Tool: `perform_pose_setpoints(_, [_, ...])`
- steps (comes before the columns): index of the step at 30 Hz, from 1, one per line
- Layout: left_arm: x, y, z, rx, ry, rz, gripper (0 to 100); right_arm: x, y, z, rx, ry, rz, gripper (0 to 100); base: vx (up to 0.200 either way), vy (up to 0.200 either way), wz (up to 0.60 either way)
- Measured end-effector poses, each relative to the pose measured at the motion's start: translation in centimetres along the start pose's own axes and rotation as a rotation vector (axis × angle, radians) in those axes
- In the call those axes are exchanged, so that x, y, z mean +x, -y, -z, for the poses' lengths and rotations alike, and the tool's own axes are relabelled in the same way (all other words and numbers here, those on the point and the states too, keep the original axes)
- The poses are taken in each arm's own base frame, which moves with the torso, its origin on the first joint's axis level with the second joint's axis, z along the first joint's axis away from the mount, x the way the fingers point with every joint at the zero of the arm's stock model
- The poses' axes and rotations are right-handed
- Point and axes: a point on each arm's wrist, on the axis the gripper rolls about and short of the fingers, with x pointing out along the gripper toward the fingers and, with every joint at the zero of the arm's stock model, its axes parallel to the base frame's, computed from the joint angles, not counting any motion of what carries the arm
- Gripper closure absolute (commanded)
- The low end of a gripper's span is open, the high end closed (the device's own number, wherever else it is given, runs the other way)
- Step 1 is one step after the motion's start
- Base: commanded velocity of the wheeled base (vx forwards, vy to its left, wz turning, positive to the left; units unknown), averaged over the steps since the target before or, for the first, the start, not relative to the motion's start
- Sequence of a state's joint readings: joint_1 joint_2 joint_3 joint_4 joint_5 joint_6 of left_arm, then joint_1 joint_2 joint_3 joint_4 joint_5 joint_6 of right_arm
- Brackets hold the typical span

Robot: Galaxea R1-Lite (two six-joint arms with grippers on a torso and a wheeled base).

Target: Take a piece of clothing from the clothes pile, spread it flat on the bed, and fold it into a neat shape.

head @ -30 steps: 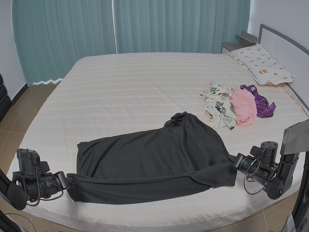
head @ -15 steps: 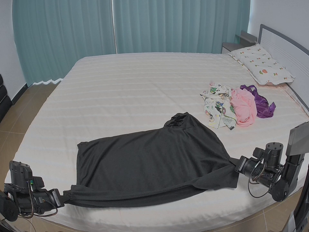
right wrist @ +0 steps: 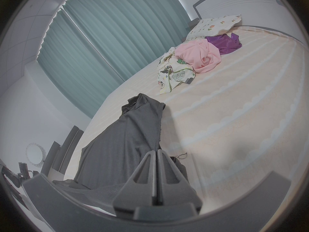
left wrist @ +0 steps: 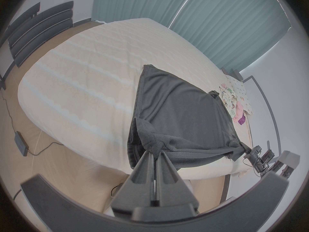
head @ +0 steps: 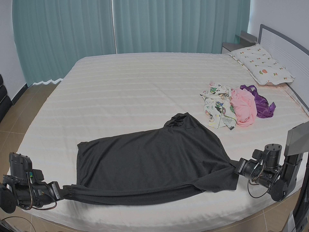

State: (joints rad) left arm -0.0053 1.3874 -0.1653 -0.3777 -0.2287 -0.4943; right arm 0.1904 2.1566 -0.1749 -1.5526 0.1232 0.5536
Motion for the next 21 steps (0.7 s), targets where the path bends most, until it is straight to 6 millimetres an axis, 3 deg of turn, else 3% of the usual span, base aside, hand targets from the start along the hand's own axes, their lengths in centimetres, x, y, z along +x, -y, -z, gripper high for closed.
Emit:
perform_pose_setpoints(10, [2.3,0.7,-3.4,-0.103,0.068,0.016,100,2.7,0.2,-0.2,-0.008,0.025,-0.010,100,0.000,0.000,0.00])
perform_pose_setpoints(21, [6.7,0.2,-5.4,-0.161,0.145,0.013,100,5.0,0.8,-0.1,-0.008,0.038,-0.002,100,0.000,0.000,0.00])
